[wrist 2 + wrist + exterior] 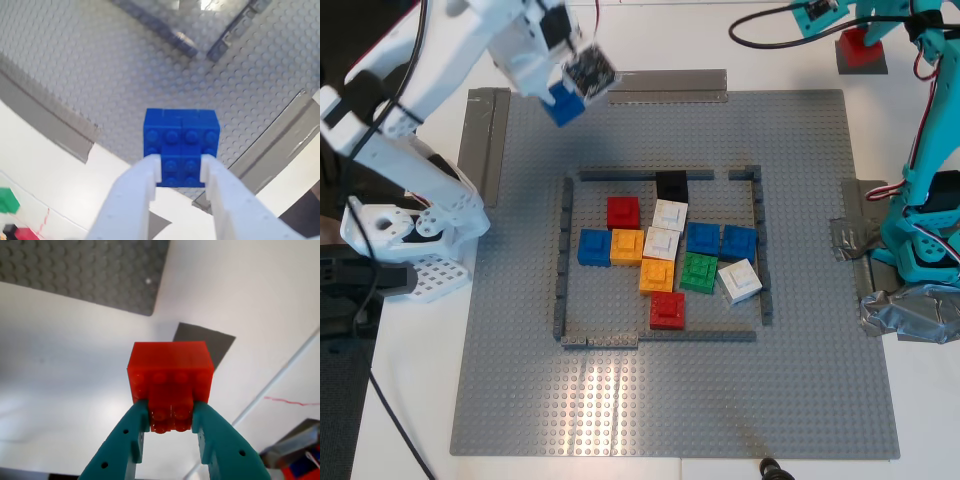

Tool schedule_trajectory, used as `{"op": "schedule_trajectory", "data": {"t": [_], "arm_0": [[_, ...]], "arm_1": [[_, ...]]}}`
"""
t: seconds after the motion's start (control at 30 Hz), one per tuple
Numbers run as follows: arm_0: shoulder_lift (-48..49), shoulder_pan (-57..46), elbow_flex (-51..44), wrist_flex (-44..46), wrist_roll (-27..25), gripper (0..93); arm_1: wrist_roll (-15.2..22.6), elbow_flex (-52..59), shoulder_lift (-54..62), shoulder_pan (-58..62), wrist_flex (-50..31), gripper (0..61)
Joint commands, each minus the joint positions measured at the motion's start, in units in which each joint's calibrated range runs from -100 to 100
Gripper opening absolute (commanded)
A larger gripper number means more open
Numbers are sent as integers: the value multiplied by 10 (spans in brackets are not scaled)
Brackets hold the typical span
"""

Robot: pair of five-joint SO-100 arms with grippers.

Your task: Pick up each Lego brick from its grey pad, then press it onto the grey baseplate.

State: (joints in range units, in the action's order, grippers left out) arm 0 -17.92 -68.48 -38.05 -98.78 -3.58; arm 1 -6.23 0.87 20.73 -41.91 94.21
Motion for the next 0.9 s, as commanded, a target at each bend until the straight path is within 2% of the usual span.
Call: {"op": "schedule_trajectory", "data": {"t": [0.0,0.13,0.37,0.57,0.87], "arm_0": [[100,23,-25,-12,-6,0],[162,58,-6,-12,-42,0],[242,130,94,-12,-95,0],[331,231,182,-12,-94,0],[463,362,301,-12,-94,0]], "arm_1": [[-15,51,67,84,9,2],[-30,96,70,147,-9,2],[-50,162,49,207,-72,2],[-74,221,45,228,-118,2],[-73,286,43,252,-194,2]]}}
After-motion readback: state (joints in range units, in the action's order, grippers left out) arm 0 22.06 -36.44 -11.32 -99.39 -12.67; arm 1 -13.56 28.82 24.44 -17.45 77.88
